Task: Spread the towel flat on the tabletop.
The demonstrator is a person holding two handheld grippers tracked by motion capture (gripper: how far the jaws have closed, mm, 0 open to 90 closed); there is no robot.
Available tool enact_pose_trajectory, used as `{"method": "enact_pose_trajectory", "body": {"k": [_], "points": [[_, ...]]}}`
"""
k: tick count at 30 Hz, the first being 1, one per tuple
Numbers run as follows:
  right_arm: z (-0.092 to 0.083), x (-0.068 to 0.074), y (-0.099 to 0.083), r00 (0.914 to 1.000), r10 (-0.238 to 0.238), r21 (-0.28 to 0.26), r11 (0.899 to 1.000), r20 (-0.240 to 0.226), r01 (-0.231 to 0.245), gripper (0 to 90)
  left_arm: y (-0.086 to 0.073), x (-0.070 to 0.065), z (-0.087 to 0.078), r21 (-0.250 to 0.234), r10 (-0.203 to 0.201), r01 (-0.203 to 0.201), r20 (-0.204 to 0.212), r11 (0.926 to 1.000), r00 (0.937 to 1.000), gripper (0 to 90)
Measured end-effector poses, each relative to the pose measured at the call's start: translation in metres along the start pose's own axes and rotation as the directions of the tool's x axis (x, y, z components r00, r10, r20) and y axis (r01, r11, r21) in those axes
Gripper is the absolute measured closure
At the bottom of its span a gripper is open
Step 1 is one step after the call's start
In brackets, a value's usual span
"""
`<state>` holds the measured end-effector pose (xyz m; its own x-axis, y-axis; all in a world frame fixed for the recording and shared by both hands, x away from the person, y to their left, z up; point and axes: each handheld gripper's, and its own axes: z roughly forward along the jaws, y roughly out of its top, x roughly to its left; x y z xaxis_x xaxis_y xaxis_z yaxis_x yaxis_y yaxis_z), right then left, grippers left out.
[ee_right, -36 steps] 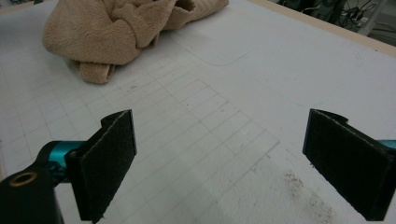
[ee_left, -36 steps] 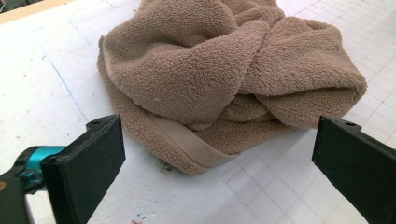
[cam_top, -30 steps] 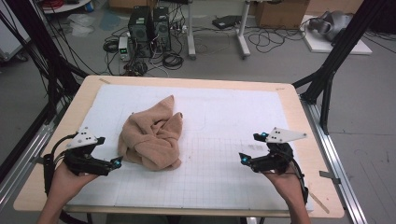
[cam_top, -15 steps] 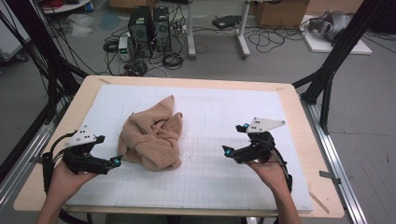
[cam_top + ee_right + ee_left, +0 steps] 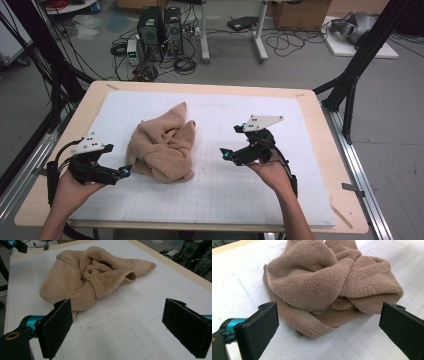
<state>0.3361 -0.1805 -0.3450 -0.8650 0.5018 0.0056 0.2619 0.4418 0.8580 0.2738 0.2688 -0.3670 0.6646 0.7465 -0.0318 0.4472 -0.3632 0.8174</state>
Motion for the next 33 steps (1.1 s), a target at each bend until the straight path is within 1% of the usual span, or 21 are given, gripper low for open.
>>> {"method": "enact_pose_trajectory", "body": {"k": [4,7,8,9,12,13,15,17,18,19,21,22,23,24,27,28,29,30,31,32,33], "points": [[0.016,0.002,0.009,0.9997,-0.009,-0.006,1.000,-0.022,0.009,8.9,0.003,0.002,0.003,-0.001,-0.005,0.005,0.005,1.0000,1.0000,3.0],[0.029,0.004,0.014,0.9991,-0.015,0.009,1.000,-0.039,0.015,8.9,0.007,0.002,0.006,0.000,0.000,0.000,0.012,1.0000,0.9999,3.0],[0.029,0.004,0.014,0.9991,-0.015,0.009,1.000,-0.039,0.015,8.9,0.007,0.002,0.006,0.000,0.000,0.000,0.012,1.0000,0.9999,3.0],[0.039,0.006,0.018,0.9981,-0.027,0.019,0.999,-0.055,0.028,8.9,0.008,0.003,0.008,0.003,-0.002,0.002,0.012,1.0000,0.9999,3.0],[0.045,0.007,0.020,0.9976,-0.028,0.022,0.999,-0.064,0.029,9.0,0.009,0.004,0.010,0.005,0.000,0.000,0.014,1.0000,0.9999,3.1],[0.055,0.009,0.023,0.9964,-0.022,0.032,0.999,-0.082,0.025,9.5,0.009,0.005,0.010,0.003,-0.001,0.001,0.020,1.0000,0.9998,6.6],[0.064,0.009,0.024,0.9944,-0.030,0.039,0.999,-0.101,0.034,13.9,0.010,0.007,0.012,0.001,-0.004,0.004,0.021,1.0000,0.9998,7.1],[0.074,0.011,0.026,0.9915,-0.038,0.051,0.998,-0.125,0.045,15.1,0.011,0.009,0.017,0.007,-0.006,0.006,0.013,1.0000,0.9999,7.2],[0.074,0.011,0.026,0.9915,-0.038,0.051,0.998,-0.125,0.045,15.1,0.011,0.009,0.017,0.007,-0.006,0.006,0.013,1.0000,0.9999,7.5],[0.085,0.014,0.026,0.9888,-0.043,0.070,0.996,-0.143,0.053,18.1,0.011,0.010,0.019,0.004,-0.009,0.008,0.012,1.0000,0.9999,8.1],[0.094,0.014,0.025,0.9862,-0.048,0.084,0.995,-0.158,0.062,21.5,0.012,0.012,0.023,0.003,-0.005,0.005,0.009,1.0000,0.9999,9.7],[0.094,0.014,0.025,0.9862,-0.048,0.084,0.995,-0.158,0.062,21.5,0.012,0.013,0.026,0.004,-0.002,0.002,0.006,1.0000,1.0000,9.7],[0.104,0.014,0.023,0.9835,-0.052,0.109,0.991,-0.173,0.072,26.2,0.011,0.016,0.033,0.020,-0.003,0.003,0.003,0.9998,1.0000,11.3],[0.109,0.015,0.022,0.9814,-0.049,0.123,0.990,-0.186,0.072,27.8,0.011,0.018,0.036,0.027,0.003,-0.003,0.002,0.9996,1.0000,12.2],[0.117,0.016,0.019,0.9785,-0.057,0.142,0.986,-0.198,0.087,32.3,0.010,0.020,0.043,0.046,0.017,-0.017,0.006,0.9988,0.9998,18.2],[0.125,0.017,0.016,0.9732,-0.052,0.155,0.984,-0.224,0.088,36.3,0.010,0.021,0.046,0.053,0.019,-0.020,0.005,0.9984,0.9998,20.5],[0.125,0.017,0.016,0.9732,-0.052,0.155,0.984,-0.224,0.088,36.3,0.009,0.022,0.050,0.061,0.018,-0.020,0.019,0.9980,0.9996,20.5],[0.132,0.018,0.013,0.9713,-0.047,0.171,0.981,-0.233,0.089,40.8,0.008,0.024,0.055,0.066,0.016,-0.020,0.053,0.9976,0.9985,23.9],[0.132,0.018,0.013,0.9713,-0.047,0.171,0.981,-0.233,0.089,40.8,0.008,0.024,0.055,0.066,0.016,-0.020,0.053,0.9976,0.9985,26.1],[0.139,0.020,0.010,0.9690,-0.056,0.188,0.977,-0.241,0.103,45.3,0.007,0.025,0.060,0.070,0.013,-0.019,0.083,0.9974,0.9964,28.8],[0.141,0.022,0.008,0.9691,-0.063,0.190,0.975,-0.238,0.111,47.9,0.007,0.025,0.060,0.070,0.013,-0.019,0.083,0.9974,0.9964,31.9]]}}
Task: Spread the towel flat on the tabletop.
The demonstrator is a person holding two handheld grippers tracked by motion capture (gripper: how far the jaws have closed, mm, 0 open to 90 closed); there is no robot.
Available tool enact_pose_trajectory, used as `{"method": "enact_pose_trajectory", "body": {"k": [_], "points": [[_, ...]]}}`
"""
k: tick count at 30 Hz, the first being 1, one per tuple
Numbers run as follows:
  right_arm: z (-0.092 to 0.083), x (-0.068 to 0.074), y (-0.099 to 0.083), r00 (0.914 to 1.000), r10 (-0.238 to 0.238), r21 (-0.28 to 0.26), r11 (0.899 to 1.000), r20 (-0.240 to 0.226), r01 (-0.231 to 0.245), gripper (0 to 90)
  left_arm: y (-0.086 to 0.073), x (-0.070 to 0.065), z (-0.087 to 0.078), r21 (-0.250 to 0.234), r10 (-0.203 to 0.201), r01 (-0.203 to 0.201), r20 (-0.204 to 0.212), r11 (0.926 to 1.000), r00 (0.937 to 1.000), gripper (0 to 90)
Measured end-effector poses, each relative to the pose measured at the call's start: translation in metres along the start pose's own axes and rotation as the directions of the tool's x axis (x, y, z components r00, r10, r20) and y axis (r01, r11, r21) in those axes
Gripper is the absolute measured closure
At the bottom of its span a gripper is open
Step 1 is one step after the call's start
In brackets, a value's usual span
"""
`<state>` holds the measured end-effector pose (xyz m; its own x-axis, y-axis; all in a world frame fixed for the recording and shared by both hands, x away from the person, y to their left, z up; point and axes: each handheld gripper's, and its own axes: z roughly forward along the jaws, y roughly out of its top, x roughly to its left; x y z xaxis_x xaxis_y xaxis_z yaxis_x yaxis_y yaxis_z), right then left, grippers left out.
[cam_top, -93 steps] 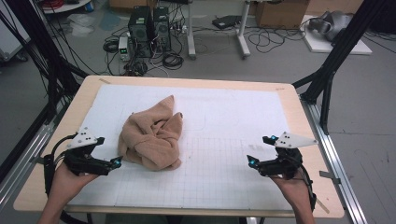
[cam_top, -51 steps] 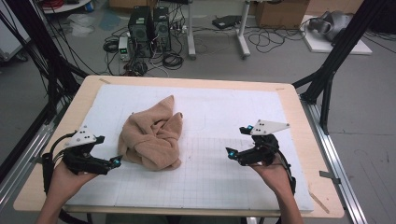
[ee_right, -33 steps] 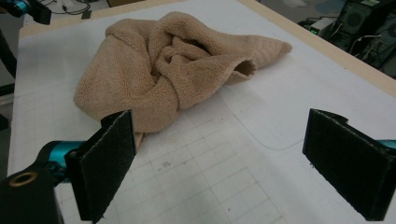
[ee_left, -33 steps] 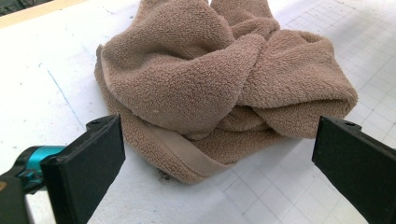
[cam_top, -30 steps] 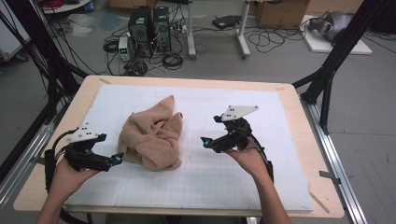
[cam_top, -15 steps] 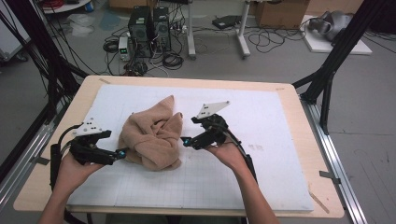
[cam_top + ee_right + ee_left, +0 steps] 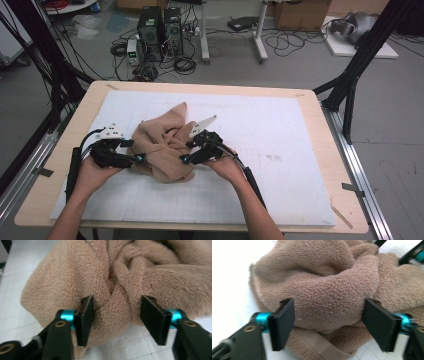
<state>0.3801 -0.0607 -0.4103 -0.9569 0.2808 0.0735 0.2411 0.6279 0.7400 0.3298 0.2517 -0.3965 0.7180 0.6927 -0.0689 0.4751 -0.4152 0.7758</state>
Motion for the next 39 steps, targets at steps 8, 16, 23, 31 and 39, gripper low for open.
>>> {"method": "enact_pose_trajectory", "body": {"k": [8,16,23,31,39], "points": [[0.005,-0.002,-0.002,0.9998,-0.019,0.027,0.999,-0.007,0.019,72.8,-0.002,0.003,0.017,0.045,0.015,-0.019,0.082,0.9988,0.9965,55.3],[-0.006,-0.003,-0.003,0.9993,-0.031,0.009,0.999,-0.020,0.032,84.8,0.000,0.002,0.018,0.041,0.042,-0.045,0.079,0.9981,0.9960,73.1],[-0.040,-0.001,-0.002,0.9988,-0.049,-0.039,0.998,0.003,0.049,85.5,0.007,-0.003,0.010,-0.038,0.009,-0.004,0.126,0.9993,0.9920,75.8],[-0.111,-0.005,-0.003,0.9952,-0.037,-0.107,0.993,0.091,0.046,85.6,0.047,-0.027,0.003,-0.135,0.058,-0.038,0.153,0.9901,0.9865,76.5],[-0.166,0.006,-0.003,0.9858,-0.058,-0.094,0.993,0.158,0.073,85.6,0.079,-0.056,-0.006,-0.170,0.141,-0.114,0.157,0.9789,0.9775,76.8]]}}
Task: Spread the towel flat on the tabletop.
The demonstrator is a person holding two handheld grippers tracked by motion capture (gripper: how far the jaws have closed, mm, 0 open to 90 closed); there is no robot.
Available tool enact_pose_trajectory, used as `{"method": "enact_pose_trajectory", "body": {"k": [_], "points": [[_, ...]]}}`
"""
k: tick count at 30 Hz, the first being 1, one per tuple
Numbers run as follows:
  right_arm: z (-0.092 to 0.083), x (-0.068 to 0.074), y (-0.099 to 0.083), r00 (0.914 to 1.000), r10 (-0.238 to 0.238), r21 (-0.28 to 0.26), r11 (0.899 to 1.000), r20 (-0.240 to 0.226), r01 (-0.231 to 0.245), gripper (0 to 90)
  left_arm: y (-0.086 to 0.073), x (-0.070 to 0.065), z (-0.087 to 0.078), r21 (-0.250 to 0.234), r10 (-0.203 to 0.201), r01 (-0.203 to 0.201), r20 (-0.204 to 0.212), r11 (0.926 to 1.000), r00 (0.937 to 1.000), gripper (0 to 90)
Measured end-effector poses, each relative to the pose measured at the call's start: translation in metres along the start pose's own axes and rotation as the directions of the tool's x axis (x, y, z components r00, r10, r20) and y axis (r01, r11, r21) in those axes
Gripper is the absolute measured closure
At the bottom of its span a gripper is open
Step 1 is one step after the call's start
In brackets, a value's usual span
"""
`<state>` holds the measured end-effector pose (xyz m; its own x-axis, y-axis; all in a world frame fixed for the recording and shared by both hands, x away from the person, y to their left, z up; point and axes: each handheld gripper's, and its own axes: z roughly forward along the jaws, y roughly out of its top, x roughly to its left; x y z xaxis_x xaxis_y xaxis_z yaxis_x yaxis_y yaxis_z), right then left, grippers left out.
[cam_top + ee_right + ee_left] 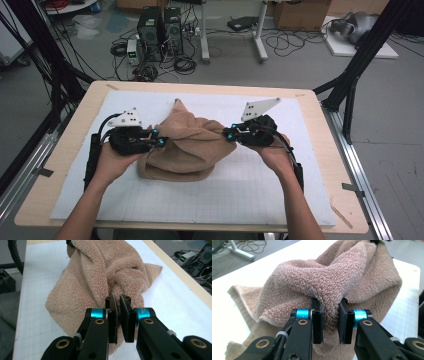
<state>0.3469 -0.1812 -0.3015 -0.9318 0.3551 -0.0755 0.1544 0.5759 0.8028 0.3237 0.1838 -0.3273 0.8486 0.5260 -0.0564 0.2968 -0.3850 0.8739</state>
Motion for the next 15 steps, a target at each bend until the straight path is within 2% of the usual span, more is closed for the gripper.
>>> {"method": "enact_pose_trajectory", "body": {"k": [3,5,7,8,10,11,15], "points": [[-0.005,0.007,-0.006,1.0000,-0.001,0.023,1.000,-0.001,0.002,85.5,-0.002,-0.009,0.005,0.041,0.030,-0.030,0.000,0.9987,0.9995,76.8],[-0.001,0.013,-0.015,0.9999,0.005,0.038,0.999,-0.011,-0.005,85.5,-0.010,-0.015,0.009,0.071,0.040,-0.040,-0.001,0.9967,0.9992,76.8],[0.005,0.019,-0.028,0.9994,0.019,0.050,0.999,-0.030,-0.018,85.5,-0.024,-0.019,0.014,0.093,0.027,-0.028,0.015,0.9953,0.9995,76.8],[0.005,0.019,-0.028,0.9994,0.019,0.050,0.999,-0.030,-0.018,85.5,-0.031,-0.022,0.015,0.112,0.031,-0.033,0.015,0.9931,0.9994,76.8],[0.016,0.025,-0.044,0.9973,0.044,0.059,0.997,-0.059,-0.041,85.5,-0.047,-0.027,0.018,0.141,0.016,-0.019,0.023,0.9898,0.9996,76.8],[0.026,0.032,-0.057,0.9942,0.070,0.073,0.995,-0.082,-0.064,85.5,-0.055,-0.031,0.019,0.156,0.022,-0.025,0.021,0.9875,0.9995,76.7],[0.040,0.048,-0.077,0.9897,0.083,0.105,0.992,-0.117,-0.071,85.5,-0.077,-0.042,0.016,0.173,0.021,-0.025,0.025,0.9846,0.9995,76.9]]}}
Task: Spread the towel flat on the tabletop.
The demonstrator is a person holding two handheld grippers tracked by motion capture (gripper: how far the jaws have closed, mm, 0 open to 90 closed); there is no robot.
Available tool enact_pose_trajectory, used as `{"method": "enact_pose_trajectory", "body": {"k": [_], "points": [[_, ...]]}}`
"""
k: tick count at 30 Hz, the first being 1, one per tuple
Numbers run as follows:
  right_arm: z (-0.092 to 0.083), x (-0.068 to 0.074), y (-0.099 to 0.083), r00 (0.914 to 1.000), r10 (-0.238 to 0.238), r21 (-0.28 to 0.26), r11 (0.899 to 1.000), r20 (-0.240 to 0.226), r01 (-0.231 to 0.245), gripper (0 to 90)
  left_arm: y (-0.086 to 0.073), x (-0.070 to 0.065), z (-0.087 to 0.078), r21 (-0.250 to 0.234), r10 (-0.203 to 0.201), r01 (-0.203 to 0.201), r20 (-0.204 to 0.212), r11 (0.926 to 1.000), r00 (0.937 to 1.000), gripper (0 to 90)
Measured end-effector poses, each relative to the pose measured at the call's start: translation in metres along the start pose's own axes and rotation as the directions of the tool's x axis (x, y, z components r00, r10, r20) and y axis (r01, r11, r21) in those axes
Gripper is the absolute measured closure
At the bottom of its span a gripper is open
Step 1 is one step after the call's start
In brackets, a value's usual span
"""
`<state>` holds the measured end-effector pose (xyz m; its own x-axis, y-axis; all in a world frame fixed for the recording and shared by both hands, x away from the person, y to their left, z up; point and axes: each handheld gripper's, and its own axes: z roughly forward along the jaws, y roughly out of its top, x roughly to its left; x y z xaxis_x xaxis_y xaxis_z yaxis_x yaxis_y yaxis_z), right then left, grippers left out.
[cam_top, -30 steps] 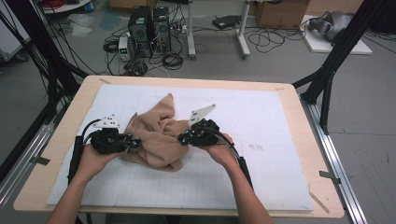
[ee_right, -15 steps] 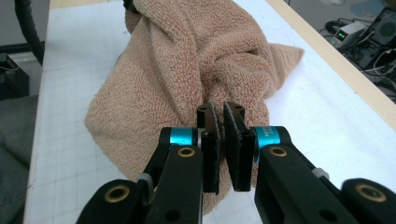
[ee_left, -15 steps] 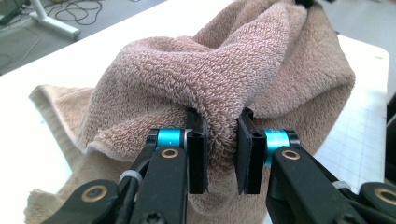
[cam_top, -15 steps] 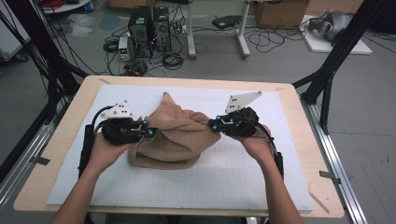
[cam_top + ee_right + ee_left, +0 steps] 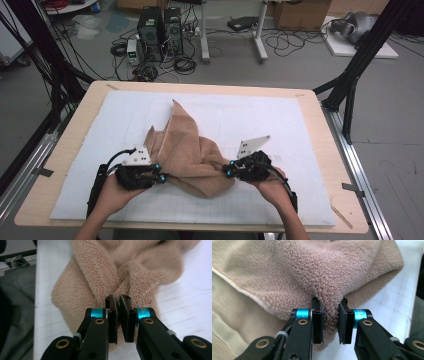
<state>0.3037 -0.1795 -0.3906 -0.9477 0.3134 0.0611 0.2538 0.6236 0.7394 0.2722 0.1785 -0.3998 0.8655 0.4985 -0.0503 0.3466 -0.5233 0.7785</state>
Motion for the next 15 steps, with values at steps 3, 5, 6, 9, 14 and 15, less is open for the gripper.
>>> {"method": "enact_pose_trajectory", "body": {"k": [3,5,6,9,14,15], "points": [[0.010,0.013,-0.011,0.9995,-0.001,0.009,1.000,-0.031,0.002,85.5,-0.016,-0.008,0.001,0.030,-0.007,0.006,0.014,0.9995,0.9999,77.0],[0.013,0.018,-0.013,0.9991,-0.006,0.014,1.000,-0.042,0.006,85.5,-0.026,-0.013,0.000,0.028,-0.020,0.019,0.030,0.9994,0.9994,77.0],[0.018,0.027,-0.016,0.9982,-0.017,0.033,0.999,-0.057,0.019,85.0,-0.029,-0.014,-0.001,0.029,-0.026,0.025,0.038,0.9993,0.9989,77.0],[0.020,0.030,-0.015,0.9975,-0.029,0.039,0.999,-0.064,0.032,83.2,-0.032,-0.014,-0.004,0.027,-0.038,0.037,0.053,0.9990,0.9979,76.4],[0.005,0.027,-0.003,0.9973,-0.029,-0.023,0.999,-0.067,0.028,66.4,-0.019,-0.009,-0.017,-0.015,-0.053,0.054,0.077,0.9984,0.9957,61.9],[-0.007,0.023,0.005,0.9978,-0.039,-0.073,0.997,-0.053,0.035,62.7,-0.013,-0.008,-0.021,-0.026,-0.047,0.049,0.078,0.9985,0.9958,57.4]]}}
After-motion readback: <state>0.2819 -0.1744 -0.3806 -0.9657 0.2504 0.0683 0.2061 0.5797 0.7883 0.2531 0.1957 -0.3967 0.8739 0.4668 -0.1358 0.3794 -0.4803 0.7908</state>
